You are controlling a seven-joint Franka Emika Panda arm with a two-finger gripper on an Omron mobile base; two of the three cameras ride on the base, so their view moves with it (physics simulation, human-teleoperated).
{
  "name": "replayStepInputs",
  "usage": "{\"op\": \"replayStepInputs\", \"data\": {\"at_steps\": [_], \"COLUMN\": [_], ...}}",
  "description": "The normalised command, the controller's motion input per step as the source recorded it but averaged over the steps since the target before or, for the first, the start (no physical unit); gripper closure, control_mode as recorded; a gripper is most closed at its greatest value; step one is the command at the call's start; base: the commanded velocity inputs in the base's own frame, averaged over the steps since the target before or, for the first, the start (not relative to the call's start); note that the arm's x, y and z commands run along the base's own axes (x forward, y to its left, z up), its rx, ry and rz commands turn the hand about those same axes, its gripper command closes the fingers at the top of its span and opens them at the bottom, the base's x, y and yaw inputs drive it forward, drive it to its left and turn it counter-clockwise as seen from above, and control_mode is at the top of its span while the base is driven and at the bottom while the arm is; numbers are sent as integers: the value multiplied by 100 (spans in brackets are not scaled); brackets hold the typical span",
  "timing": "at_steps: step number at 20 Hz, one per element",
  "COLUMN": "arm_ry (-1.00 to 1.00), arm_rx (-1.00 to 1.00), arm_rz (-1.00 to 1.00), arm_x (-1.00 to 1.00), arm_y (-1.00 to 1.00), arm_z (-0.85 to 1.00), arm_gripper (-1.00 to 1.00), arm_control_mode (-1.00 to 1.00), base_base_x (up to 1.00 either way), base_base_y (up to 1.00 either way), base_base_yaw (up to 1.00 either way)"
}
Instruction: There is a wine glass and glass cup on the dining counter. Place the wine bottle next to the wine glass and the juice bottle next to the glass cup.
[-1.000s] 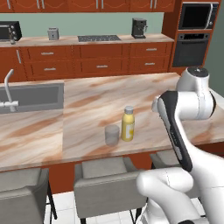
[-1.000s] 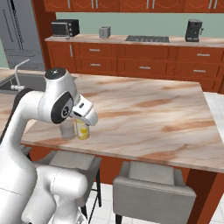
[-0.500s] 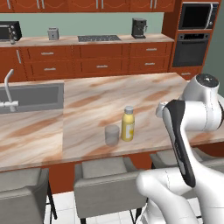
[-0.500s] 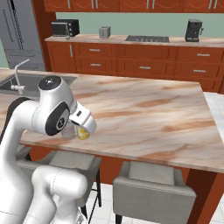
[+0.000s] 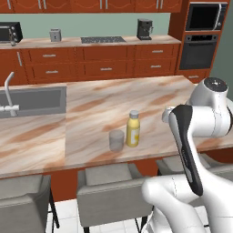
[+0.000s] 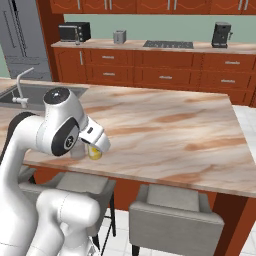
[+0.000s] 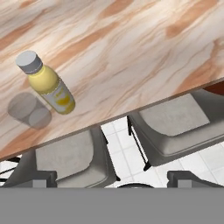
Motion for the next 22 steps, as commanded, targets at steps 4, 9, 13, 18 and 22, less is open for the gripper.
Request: {"op": "replayStepInputs", "data": {"at_steps": [4,9,13,18,22], "arm_ry": [0,0,0,0,0], "arm_rx": [0,0,0,0,0], "arm_rz": [0,0,0,0,0], "arm_x": [0,0,0,0,0], "arm_y": [0,0,0,0,0], "arm_z": [0,0,0,0,0], "arm_gripper": [-100,-100,-100,-100,-100], "arm_control_mode": [100,100,100,100,100], "base_base_x": [0,-30,-75,-77,-31], "base_base_y": [0,0,0,0,-47], "base_base_yaw": [0,0,-2,-4,-5]}}
